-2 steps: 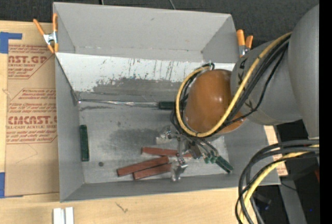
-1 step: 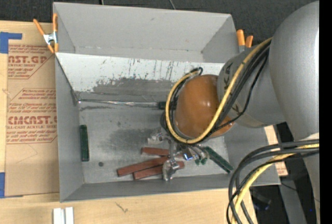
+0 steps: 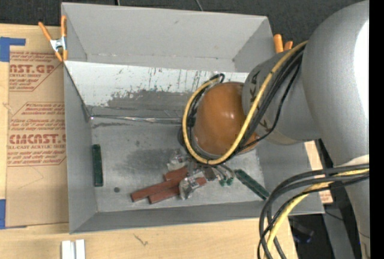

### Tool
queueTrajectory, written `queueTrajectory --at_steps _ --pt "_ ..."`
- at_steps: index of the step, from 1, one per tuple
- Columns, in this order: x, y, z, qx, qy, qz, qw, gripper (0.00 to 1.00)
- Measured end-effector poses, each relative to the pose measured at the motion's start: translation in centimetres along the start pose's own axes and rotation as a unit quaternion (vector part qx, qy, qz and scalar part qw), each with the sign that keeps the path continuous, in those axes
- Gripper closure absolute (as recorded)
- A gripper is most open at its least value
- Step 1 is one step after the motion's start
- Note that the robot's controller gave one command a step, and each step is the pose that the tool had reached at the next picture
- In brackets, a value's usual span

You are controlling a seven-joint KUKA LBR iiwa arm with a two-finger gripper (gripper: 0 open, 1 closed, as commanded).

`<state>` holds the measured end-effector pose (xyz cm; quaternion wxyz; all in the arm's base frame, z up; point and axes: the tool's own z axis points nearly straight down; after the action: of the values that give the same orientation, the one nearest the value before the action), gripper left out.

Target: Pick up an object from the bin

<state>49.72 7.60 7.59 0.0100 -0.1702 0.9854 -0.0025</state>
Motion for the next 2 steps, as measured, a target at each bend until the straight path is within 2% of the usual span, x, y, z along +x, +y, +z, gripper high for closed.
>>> queueTrajectory --at_steps 2 --pt "0.04 0.01 -0.25 -0.001 0.0017 0.0 1.0 1.0"
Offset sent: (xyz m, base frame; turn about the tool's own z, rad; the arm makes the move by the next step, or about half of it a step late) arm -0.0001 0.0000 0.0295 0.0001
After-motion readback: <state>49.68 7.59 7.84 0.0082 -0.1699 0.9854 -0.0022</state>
